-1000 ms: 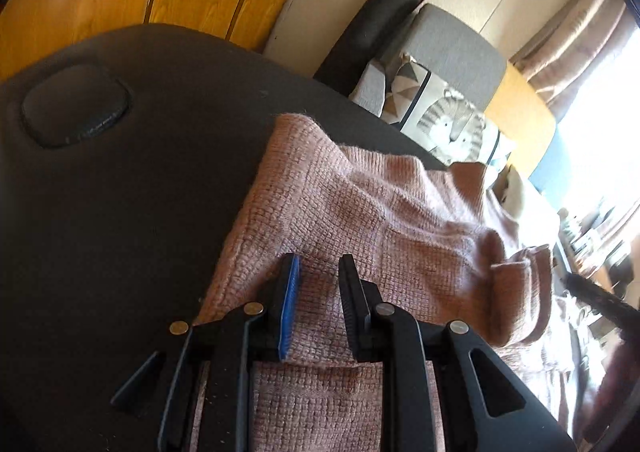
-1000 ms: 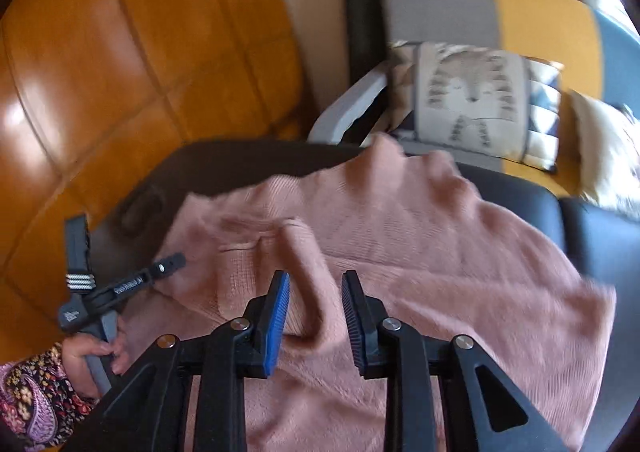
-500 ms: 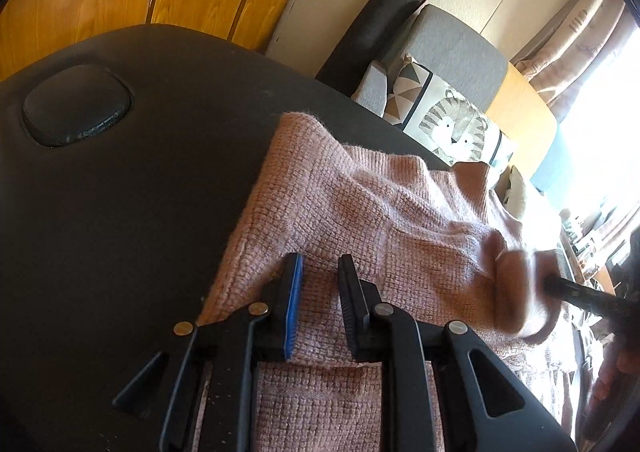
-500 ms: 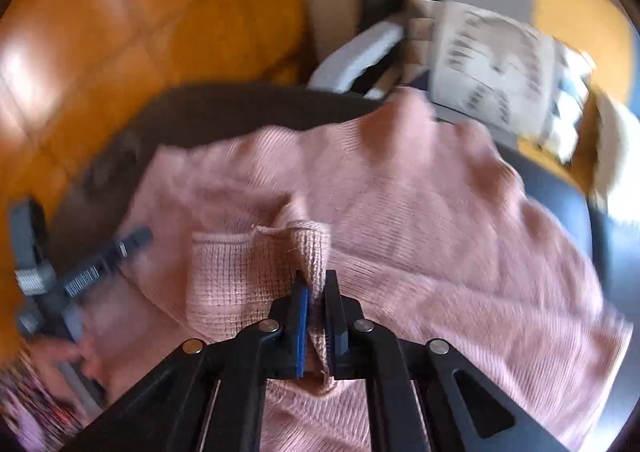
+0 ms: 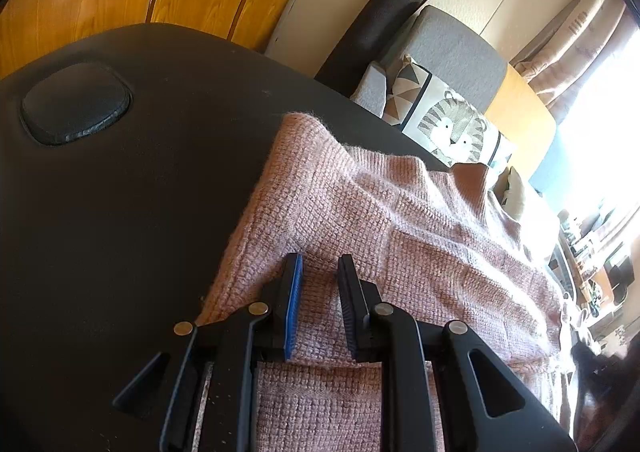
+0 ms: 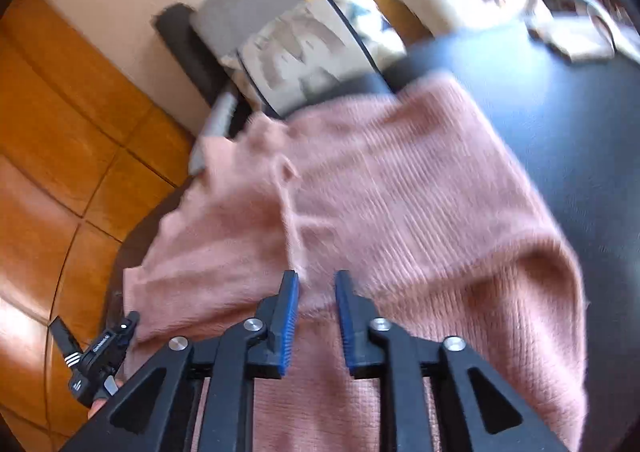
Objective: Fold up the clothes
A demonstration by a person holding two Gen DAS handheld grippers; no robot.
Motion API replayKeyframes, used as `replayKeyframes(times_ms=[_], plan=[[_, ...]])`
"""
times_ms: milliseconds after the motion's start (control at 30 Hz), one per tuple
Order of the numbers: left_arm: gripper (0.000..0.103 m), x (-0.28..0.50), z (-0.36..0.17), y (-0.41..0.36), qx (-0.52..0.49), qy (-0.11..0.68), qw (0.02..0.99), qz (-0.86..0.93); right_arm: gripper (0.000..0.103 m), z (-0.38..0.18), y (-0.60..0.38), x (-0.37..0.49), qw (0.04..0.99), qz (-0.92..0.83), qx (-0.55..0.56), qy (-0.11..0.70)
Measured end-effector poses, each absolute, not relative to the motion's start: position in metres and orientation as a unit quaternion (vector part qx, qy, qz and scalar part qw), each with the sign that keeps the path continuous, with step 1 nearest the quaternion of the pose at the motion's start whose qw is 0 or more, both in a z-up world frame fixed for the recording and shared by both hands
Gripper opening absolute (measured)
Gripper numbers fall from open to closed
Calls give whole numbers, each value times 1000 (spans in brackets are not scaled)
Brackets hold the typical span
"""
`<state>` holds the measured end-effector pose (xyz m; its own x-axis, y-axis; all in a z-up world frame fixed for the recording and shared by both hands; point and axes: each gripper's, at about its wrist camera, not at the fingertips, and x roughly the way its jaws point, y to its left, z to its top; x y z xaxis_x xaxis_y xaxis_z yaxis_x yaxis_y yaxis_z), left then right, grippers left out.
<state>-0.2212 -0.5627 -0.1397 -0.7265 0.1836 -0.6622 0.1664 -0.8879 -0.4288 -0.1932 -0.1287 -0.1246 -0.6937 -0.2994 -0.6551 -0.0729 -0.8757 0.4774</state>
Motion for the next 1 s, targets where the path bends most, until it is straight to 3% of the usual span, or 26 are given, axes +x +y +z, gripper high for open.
replayKeyframes(times_ms=[200,367,533,667,833,900,1000], plan=[[21,-221,-139,-562,-370,-232,1,900,20,-95,-208,-230,110,-920,370,-71],[18,-219,-142,-565,-367,-239,-1,899,20,-113,-266,-271,104,-913,395,15],[16,-220,-142,-564,-367,-233,-6,901,19,-141,-254,-291,82,-908,409,31],[16,-219,-142,-565,-366,-235,-5,900,15,-142,-204,-290,39,-910,409,-64],[16,-218,-142,-565,-367,-232,-7,901,20,-116,-234,-263,94,-922,376,18],[16,-218,-141,-563,-368,-226,-10,902,21,-123,-245,-258,71,-918,382,77],[16,-219,-140,-562,-370,-220,-14,903,22,-147,-234,-258,54,-914,398,58]])
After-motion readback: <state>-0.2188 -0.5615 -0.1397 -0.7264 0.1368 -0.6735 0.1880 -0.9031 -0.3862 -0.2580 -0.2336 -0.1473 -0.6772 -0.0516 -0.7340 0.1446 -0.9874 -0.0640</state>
